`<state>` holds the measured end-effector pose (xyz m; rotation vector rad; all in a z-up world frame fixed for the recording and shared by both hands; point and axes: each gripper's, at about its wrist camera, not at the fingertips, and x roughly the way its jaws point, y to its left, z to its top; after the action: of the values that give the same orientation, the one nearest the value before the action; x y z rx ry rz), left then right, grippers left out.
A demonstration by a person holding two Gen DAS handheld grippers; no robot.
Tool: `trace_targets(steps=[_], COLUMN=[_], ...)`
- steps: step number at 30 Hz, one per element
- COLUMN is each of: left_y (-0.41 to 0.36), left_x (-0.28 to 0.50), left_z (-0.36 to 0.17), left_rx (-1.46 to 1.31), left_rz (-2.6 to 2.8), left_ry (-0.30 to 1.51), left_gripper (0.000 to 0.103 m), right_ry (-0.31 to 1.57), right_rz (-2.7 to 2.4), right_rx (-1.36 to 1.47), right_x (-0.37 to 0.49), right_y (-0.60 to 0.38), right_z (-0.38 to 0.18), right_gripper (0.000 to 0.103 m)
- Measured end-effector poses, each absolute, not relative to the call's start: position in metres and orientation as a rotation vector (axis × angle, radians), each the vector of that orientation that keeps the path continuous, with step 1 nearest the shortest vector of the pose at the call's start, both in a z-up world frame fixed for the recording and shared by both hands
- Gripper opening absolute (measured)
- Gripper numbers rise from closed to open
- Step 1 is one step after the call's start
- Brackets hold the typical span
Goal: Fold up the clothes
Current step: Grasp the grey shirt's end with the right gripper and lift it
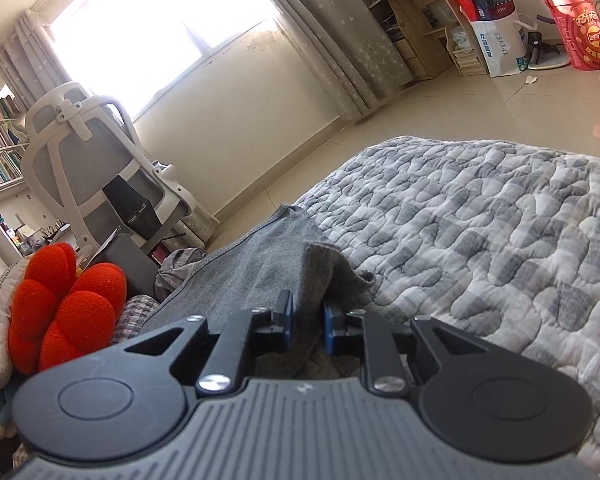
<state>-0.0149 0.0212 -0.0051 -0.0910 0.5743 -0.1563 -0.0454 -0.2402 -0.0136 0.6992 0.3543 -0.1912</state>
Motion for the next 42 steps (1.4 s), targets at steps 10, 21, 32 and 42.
trace_targets(steps=[10,21,32,42], left_y=[0.021,0.021,0.020,0.020], left_x=[-0.015,-0.015,-0.014,-0.014], left_z=[-0.005,-0.005,-0.005,-0.005], left_rx=[-0.090,-0.091,-0.084,-0.084], left_rz=[-0.156,-0.157,-0.155,-0.155], left_ry=[0.574,0.574,0.574,0.574], left_gripper=[0.081,0.081,0.081,0.082], right_ry=[0.258,0.349,0.361,0.206], right_rz=[-0.137,-0.139,-0.133,-0.154], right_rx=[0.715,0.815,0.841,0.891], right_x=[-0.056,-0.045,-0.026,-0.049], right_y=[-0.239,-0.251,-0.256,-0.261], right_z=[-0.010,-0.017,-0.017,-0.016], right_gripper=[0.020,0.039,0.039,0.016])
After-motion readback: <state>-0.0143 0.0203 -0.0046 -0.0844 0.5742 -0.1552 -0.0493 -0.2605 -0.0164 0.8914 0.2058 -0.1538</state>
